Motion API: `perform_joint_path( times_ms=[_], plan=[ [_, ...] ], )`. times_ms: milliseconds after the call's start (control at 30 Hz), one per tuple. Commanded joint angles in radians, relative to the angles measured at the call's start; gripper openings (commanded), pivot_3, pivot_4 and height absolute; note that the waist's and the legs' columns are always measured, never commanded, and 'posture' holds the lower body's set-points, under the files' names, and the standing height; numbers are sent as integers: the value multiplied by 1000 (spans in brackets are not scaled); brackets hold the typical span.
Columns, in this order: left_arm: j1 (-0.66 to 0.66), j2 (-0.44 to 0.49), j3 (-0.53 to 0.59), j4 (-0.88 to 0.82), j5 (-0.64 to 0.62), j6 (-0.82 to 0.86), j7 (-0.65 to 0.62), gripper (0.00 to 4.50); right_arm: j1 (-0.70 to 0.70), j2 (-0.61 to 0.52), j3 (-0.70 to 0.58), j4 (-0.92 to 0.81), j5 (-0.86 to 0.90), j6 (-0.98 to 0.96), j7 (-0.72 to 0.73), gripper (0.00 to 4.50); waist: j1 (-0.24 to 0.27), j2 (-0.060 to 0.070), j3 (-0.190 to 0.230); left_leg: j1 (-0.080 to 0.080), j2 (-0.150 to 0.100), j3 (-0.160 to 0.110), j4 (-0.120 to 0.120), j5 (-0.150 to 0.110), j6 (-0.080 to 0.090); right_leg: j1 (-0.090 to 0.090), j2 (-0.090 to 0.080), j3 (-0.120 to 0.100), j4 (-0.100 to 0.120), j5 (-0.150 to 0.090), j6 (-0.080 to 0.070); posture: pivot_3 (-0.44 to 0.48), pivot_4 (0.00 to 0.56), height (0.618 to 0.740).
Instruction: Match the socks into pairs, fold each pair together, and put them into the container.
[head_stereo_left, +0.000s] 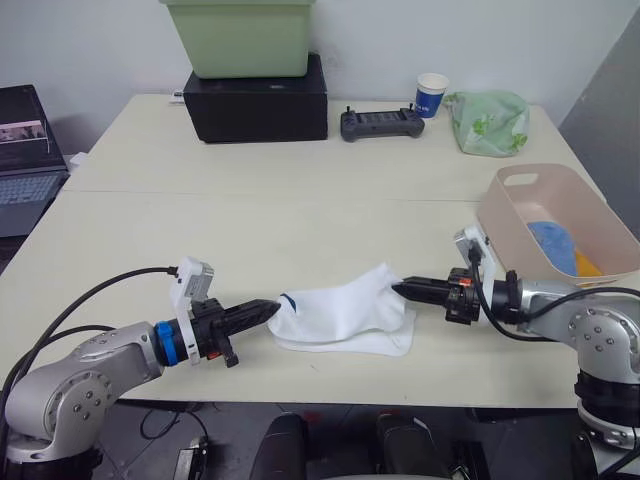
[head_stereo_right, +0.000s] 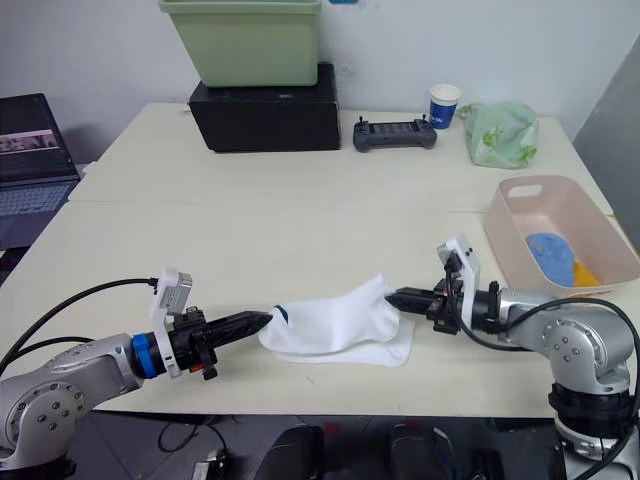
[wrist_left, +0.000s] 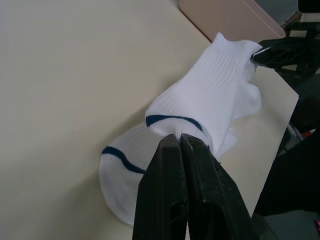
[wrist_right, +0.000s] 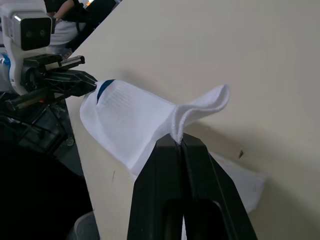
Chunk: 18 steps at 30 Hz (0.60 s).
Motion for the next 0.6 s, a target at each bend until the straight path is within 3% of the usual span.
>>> perform_joint_path(
  times_ms=[33,433,600],
  plan=[
    [17,16,-10,-36,9,-41,-6,36,32,0,-7,-47,31,-15,-25,0,0,0,0,0,0,0,0,0,0,0,0,0,0,0,0,0,150,740],
    [21,48,-68,13,77,-104,-22,36,102,0,25,-40,24,-41,-60,0,0,0,0,0,0,1,-1,0,0,-1,1,1,-1,0,0,0,150,740],
    [20,51,-45,2,42,-92,-29,36,105,-7,-17,-50,79,-18,-73,0,0,0,0,0,0,1,-1,0,0,-1,1,1,-1,0,0,0,150,740]
  ],
)
